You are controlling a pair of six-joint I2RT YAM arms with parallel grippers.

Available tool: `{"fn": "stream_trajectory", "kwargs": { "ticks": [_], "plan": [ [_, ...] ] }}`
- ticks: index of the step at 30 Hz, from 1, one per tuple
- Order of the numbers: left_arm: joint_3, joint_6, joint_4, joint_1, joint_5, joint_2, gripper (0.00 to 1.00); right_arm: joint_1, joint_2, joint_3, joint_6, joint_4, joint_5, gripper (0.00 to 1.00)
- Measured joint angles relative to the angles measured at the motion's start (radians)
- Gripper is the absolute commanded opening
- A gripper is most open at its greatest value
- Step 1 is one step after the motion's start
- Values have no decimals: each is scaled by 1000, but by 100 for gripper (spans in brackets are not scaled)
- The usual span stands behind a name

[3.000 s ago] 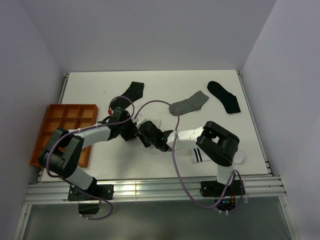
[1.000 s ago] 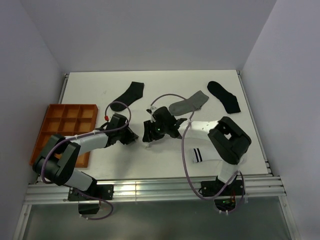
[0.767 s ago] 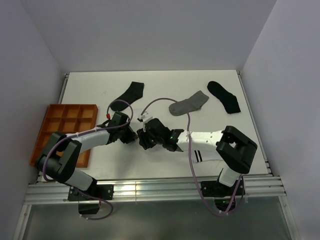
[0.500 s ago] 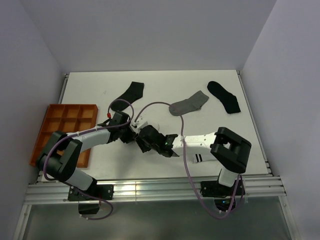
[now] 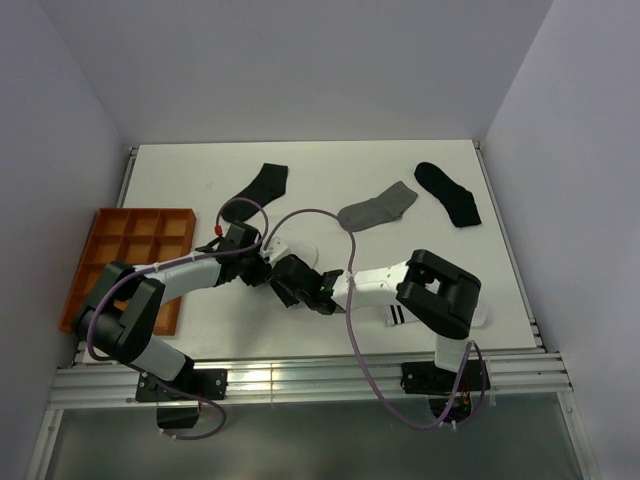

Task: Roll the socks
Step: Roll the sock at the center of the board.

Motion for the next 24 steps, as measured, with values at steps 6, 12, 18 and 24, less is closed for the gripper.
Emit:
{"fn": "stream_trajectory", "kwargs": {
  "ticks": [6,12,18,24],
  "plan": [
    [0,0,2,-1,0,1,31,1,37,31,-20,-4,33,25],
    [-2,-9,11,-1,-11,-2,44,-4,38,35,-21,-7,24,3],
    [-43,-47,13,-2,-44,-71,62,-103,30,35,32,4,-214,0],
    [-103,-87,-33,2,-84,-174,71,-236,46,35,121,19,-528,0]
  ]
}}
